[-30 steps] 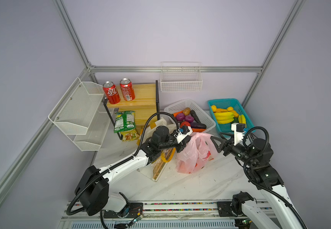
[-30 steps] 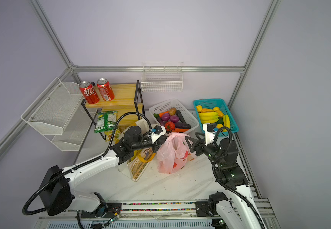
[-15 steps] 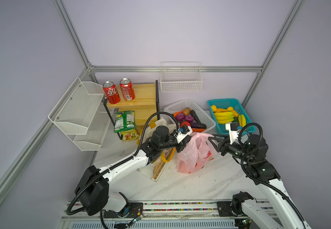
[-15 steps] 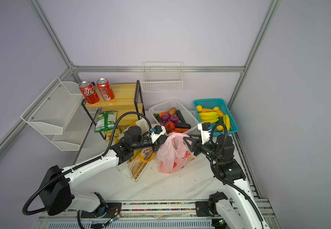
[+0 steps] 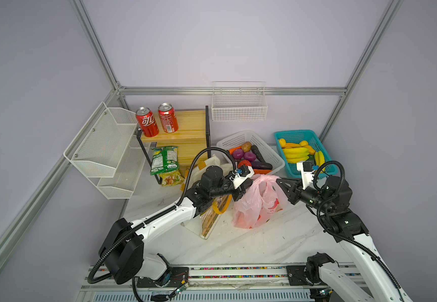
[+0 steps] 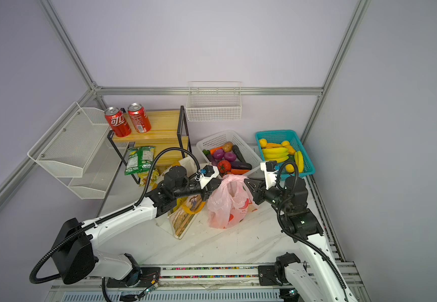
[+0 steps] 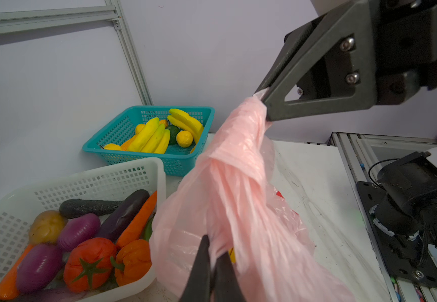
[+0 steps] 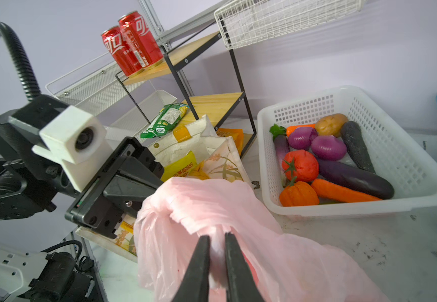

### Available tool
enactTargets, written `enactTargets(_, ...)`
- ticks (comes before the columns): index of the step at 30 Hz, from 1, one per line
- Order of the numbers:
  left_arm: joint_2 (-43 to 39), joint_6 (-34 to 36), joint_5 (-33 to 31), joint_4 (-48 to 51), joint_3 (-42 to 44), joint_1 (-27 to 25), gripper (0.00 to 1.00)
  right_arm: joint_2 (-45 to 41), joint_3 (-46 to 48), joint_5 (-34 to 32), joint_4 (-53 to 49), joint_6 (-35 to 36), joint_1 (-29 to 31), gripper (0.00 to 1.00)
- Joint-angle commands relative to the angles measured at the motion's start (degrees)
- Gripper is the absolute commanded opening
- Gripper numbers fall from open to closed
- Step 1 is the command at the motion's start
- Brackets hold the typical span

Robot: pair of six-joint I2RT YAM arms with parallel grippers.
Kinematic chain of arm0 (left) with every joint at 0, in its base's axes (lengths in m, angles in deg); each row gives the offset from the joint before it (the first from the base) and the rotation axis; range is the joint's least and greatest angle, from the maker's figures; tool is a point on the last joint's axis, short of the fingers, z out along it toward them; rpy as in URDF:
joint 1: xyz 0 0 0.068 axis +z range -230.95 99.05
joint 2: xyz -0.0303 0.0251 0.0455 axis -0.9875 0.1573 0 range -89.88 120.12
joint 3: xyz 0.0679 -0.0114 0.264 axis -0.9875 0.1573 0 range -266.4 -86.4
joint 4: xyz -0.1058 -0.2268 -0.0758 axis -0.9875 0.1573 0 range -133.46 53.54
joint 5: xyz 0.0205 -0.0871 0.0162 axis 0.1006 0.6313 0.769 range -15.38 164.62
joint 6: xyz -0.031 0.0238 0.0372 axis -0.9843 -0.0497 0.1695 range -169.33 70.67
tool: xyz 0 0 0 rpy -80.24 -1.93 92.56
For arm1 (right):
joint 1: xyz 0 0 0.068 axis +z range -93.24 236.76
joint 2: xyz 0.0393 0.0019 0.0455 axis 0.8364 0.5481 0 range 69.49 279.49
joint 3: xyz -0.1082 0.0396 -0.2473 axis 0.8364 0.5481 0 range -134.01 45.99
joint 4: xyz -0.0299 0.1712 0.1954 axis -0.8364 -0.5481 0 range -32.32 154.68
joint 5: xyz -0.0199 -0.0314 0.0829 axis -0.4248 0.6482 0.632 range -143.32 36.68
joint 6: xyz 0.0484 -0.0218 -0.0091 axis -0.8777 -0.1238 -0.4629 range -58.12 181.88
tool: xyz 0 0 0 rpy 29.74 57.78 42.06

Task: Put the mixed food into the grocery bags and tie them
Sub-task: 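Pull the right gripper back from the bag while the left holds the knot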

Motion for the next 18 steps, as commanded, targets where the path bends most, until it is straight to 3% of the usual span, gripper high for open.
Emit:
enactTargets(1,-1.14,-1.29,-1.23,-2.33,1.13,0.10,0.00,-0.49,-2.64,-5.46,-5.87,0.83,0.21,0.13)
enactTargets(13,-0.87,-1.59,-5.59,-1.52,0.14,0.14,0.00,0.85,-5.61,-9.71,-14.53,-0.09,0.21,0.04)
enactTargets(18,-0.90,-0.06,-9.77,0.58,-1.23,0.19,0.00,2.51,-5.34,-15.87,-17.23,-1.19,0.23,0.00)
